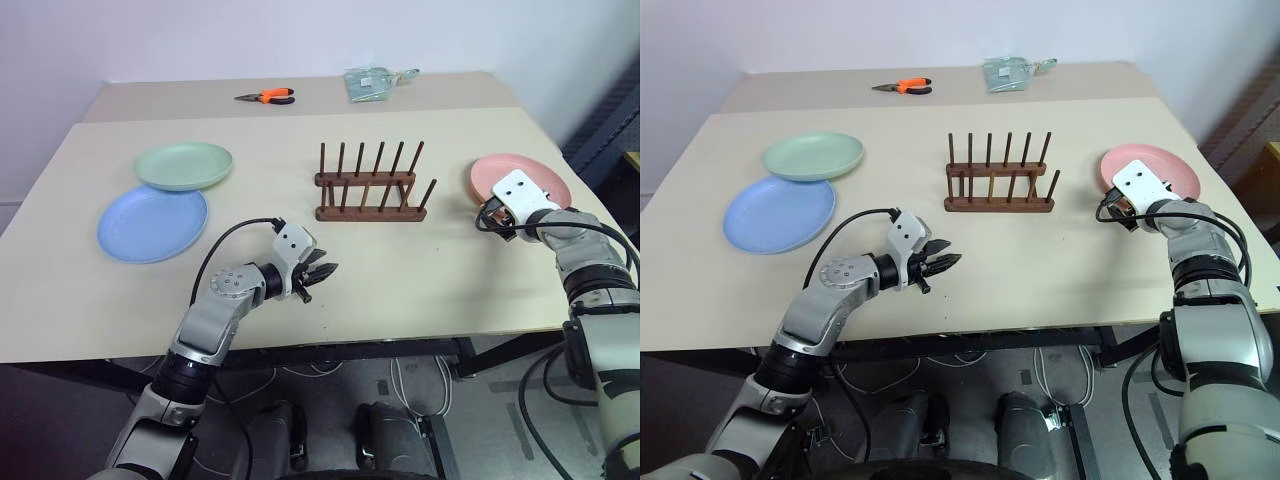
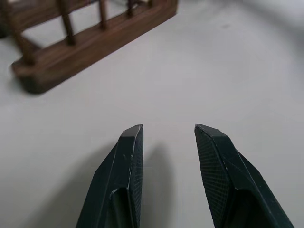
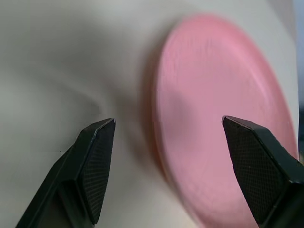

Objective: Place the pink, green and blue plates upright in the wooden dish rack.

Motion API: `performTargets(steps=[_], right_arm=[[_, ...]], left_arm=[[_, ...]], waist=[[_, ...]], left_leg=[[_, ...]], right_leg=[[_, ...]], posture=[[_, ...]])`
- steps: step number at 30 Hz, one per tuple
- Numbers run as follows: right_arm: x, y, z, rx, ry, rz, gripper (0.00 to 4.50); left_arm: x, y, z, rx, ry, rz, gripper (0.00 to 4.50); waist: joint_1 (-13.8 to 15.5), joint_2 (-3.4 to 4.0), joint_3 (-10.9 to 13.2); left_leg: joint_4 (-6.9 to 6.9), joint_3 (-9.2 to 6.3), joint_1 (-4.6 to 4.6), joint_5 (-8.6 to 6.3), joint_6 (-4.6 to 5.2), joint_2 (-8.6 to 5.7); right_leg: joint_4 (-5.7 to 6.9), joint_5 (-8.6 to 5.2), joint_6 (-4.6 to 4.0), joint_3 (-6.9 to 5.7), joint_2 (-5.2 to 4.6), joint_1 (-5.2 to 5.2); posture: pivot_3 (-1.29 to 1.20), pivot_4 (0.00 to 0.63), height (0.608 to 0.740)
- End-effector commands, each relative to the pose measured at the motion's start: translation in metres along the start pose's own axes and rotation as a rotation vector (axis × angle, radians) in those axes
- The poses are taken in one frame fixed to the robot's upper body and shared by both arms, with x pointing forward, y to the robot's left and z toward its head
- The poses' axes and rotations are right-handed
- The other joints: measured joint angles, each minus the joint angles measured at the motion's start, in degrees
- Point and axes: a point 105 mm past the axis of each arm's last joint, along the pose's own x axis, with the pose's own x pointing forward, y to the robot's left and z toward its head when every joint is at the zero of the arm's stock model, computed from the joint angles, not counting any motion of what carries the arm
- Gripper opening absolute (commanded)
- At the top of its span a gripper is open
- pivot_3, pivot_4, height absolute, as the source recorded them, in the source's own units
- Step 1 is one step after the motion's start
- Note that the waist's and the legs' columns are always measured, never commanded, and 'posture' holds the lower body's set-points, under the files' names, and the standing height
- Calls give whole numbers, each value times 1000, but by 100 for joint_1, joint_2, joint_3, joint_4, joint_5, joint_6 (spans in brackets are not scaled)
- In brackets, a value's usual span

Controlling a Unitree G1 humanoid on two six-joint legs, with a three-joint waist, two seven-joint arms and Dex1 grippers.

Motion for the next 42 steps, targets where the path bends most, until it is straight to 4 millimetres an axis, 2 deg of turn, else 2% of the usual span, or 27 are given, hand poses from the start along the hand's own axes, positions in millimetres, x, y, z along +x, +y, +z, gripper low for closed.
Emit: performTargets(steps=[1,4,5,6,12,14,16,18,20,22,24,26,31,34,42], right_arm=[[0,-9,12,-13,-21,-34,2302],[1,-9,15,-23,-33,-37,630],[1,-9,16,-23,-42,-43,198],[1,-10,17,-21,-50,-49,84],[-6,-21,32,-70,-157,-107,84],[-13,-27,49,-112,-261,-109,84],[-28,-27,81,-81,-441,-51,84],[-54,-29,122,51,-649,46,84],[-89,-27,158,208,-831,185,84],[-124,-21,186,333,-974,352,84],[-149,-12,200,420,-1047,515,84],[-163,-6,207,516,-1091,645,84],[-157,4,205,650,-1054,791,84],[-139,1,197,702,-998,768,84],[-119,-5,189,778,-953,755,84]], left_arm=[[-5,0,7,21,-27,11,1759],[-7,0,5,17,-25,19,1759],[-7,-1,5,15,-24,22,1759],[-8,-1,5,15,-24,24,1759],[-11,2,3,12,-22,47,1759],[-13,5,5,11,-27,62,1759],[-16,9,7,9,-34,74,1759],[-18,13,8,13,-37,81,1759],[-20,16,9,12,-38,84,1759],[-19,18,10,15,-37,80,1759],[-18,18,10,22,-36,69,1759],[-16,18,13,20,-47,57,1759],[-16,12,27,-7,-111,12,1759],[-23,5,32,-29,-141,-25,1759],[-31,0,33,-50,-150,-34,1759]], waist=[[1,3,2],[1,4,2],[2,4,3],[7,4,3],[13,6,4],[11,10,6],[10,16,12],[7,26,21],[18,36,29],[41,44,34],[67,42,33],[88,37,31],[127,37,32],[139,38,32],[139,39,33]], left_leg=[[0,0,0,0,0,0],[0,1,0,1,0,0],[0,1,0,1,0,0],[0,1,0,1,0,0],[0,0,-1,0,0,-1],[0,1,-1,0,0,-1],[0,1,-1,0,0,-1],[0,0,0,1,0,0],[1,-2,0,1,0,2],[3,-8,-2,1,0,5],[4,-13,-3,0,0,6],[5,-22,-6,-5,6,4],[5,-21,-14,-17,21,-9],[3,-19,-23,-16,22,-9],[4,-14,-23,-15,24,-10]], right_leg=[[0,0,0,0,1,0],[0,0,0,0,4,0],[0,0,0,-1,5,0],[0,0,1,0,4,0],[0,0,1,0,4,0],[0,0,1,0,4,0],[0,0,1,0,5,0],[0,0,1,0,5,-1],[4,1,2,0,2,-1],[6,1,1,0,0,-2],[5,1,0,-3,-4,-2],[-1,2,-1,-11,-11,2],[-2,5,-5,-14,-35,-9],[-3,5,-5,-14,-34,-18],[-1,5,-5,-13,-29,-17]], posture=[[0,150,740],[0,150,740],[0,150,740],[0,150,740],[0,150,740],[0,150,740],[0,150,740],[0,150,740],[0,150,740],[0,150,740],[0,150,740],[0,150,740],[0,150,740],[0,150,740],[0,150,740]])
